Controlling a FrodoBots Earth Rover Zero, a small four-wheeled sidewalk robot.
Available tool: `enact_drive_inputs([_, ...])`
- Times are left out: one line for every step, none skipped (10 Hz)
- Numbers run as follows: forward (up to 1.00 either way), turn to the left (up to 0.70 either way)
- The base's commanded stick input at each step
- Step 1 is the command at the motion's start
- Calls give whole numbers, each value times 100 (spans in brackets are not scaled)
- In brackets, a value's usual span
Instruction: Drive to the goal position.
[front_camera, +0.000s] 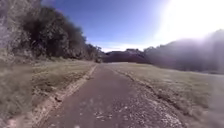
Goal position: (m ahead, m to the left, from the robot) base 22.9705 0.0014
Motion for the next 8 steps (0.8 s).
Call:
enact_drive_inputs([60,0])
enact_drive_inputs([60,0])
enact_drive_inputs([60,0])
enact_drive_inputs([60,0])
enact_drive_inputs([60,0])
enact_drive_inputs([60,0])
enact_drive_inputs([60,0])
enact_drive_inputs([60,0])
